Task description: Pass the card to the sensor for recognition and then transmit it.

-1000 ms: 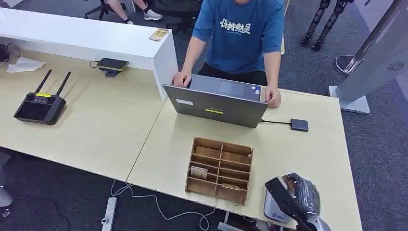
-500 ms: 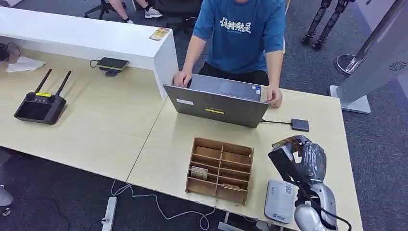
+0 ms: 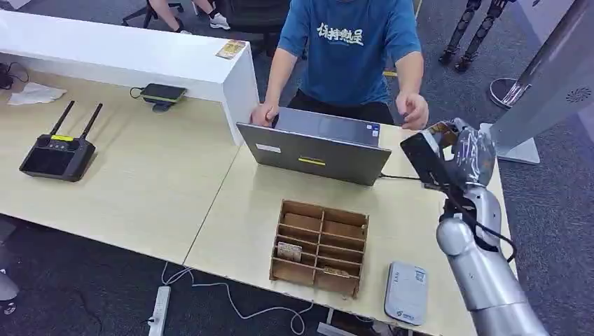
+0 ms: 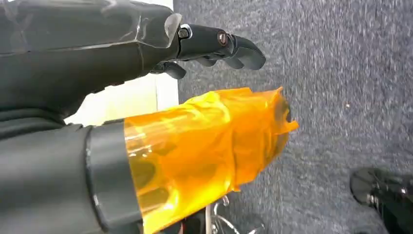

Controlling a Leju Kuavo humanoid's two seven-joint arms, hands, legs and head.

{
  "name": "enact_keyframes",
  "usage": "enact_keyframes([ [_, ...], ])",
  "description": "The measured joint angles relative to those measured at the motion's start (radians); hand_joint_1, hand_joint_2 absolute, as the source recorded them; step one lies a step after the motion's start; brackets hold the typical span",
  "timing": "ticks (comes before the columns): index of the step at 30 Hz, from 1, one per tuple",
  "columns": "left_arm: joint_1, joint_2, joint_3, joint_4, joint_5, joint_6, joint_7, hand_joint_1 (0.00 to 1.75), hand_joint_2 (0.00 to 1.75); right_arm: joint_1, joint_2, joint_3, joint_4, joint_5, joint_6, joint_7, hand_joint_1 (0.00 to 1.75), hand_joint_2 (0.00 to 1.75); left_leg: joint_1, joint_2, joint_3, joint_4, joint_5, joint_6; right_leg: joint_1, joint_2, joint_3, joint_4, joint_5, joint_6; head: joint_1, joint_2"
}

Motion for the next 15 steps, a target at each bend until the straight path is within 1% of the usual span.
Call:
enact_keyframes([
  [5,-0.006,0.045,0.000,0.081,-0.027,0.036,-0.008,0.00,0.00,-0.127,0.029,0.002,0.115,0.046,0.003,0.014,1.75,1.75,0.000,-0.001,0.000,0.000,0.000,0.000,0.000,0.000,0.000,0.000,0.000,0.000,0.000,0.000],
  [9,-0.012,0.063,0.000,0.121,-0.043,0.049,-0.010,0.00,0.00,-0.189,0.046,0.011,0.163,0.080,0.003,0.030,1.75,1.75,0.000,0.000,-0.001,0.000,0.000,0.000,0.000,0.000,0.000,0.000,0.000,0.000,0.000,0.000],
  [15,-0.017,0.106,0.000,0.187,-0.078,0.082,-0.019,0.00,0.00,-0.287,0.068,0.021,0.249,0.147,0.005,0.061,1.75,1.75,0.000,0.000,-0.001,0.000,0.000,0.000,0.000,0.000,-0.001,0.000,0.000,0.000,0.000,0.000],
])
